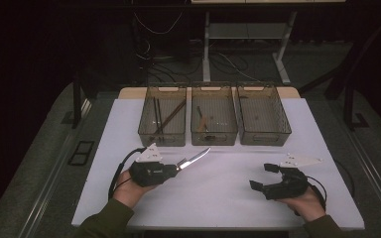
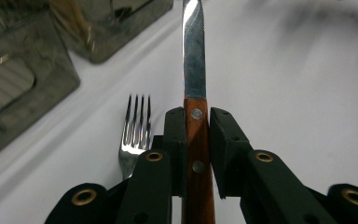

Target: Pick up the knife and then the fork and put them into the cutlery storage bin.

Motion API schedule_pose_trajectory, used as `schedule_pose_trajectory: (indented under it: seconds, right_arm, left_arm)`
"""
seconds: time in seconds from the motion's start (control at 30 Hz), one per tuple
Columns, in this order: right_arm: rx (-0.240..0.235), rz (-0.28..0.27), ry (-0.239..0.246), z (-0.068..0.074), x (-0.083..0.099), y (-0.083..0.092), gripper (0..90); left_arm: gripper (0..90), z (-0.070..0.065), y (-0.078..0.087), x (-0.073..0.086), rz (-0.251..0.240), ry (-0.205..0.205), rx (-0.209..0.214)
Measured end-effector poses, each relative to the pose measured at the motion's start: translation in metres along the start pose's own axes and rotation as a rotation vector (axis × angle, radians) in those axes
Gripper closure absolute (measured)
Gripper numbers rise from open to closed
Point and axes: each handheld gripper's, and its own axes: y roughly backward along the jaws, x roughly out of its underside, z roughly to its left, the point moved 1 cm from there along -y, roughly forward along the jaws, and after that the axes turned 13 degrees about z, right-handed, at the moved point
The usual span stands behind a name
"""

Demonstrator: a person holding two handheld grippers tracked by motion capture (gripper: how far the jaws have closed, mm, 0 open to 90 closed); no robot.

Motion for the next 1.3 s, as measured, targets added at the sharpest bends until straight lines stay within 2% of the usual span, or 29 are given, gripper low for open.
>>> schedule_pose_trajectory:
  seconds: [0.1, 0.17, 0.3, 0.57, 0.67, 0.83, 0.87, 0.97, 1.1, 1.3]
  right_arm:
    - [-0.027, -0.025, -0.007, 0.002, -0.008, -0.001, 10.9]
    - [-0.041, -0.039, -0.001, 0.002, -0.013, -0.002, 14.8]
    - [-0.066, -0.068, -0.012, 0.002, -0.021, -0.004, 15.4]
    - [-0.112, -0.130, -0.054, 0.002, -0.044, -0.009, 17.5]
    - [-0.123, -0.142, -0.056, 0.003, -0.052, -0.014, 17.5]
    - [-0.148, -0.145, -0.055, 0.007, -0.057, -0.026, 18.7]
    - [-0.156, -0.143, -0.059, 0.008, -0.057, -0.027, 23.0]
    - [-0.182, -0.146, -0.086, 0.010, -0.056, -0.031, 28.4]
    - [-0.215, -0.176, -0.111, 0.011, -0.058, -0.034, 38.6]
    - [-0.258, -0.188, -0.144, 0.011, -0.060, -0.039, 47.9]
  left_arm:
    - [76.5, -0.005, -0.004, -0.010, -0.021, 0.001, -0.007]
    - [76.5, -0.008, -0.007, -0.018, -0.031, 0.001, 0.001]
    - [76.5, -0.014, -0.013, -0.035, -0.053, -0.019, 0.009]
    - [76.5, -0.022, -0.027, -0.065, -0.112, -0.020, 0.008]
    - [76.5, -0.026, -0.031, -0.068, -0.139, -0.018, 0.006]
    - [76.5, -0.028, -0.035, -0.068, -0.152, -0.018, 0.007]
    - [76.4, -0.029, -0.036, -0.068, -0.152, -0.021, 0.008]
    - [76.5, -0.033, -0.039, -0.068, -0.149, -0.028, 0.009]
    - [76.4, -0.039, -0.042, -0.070, -0.148, -0.039, 0.016]
    - [76.4, -0.043, -0.044, -0.071, -0.155, -0.052, 0.019]
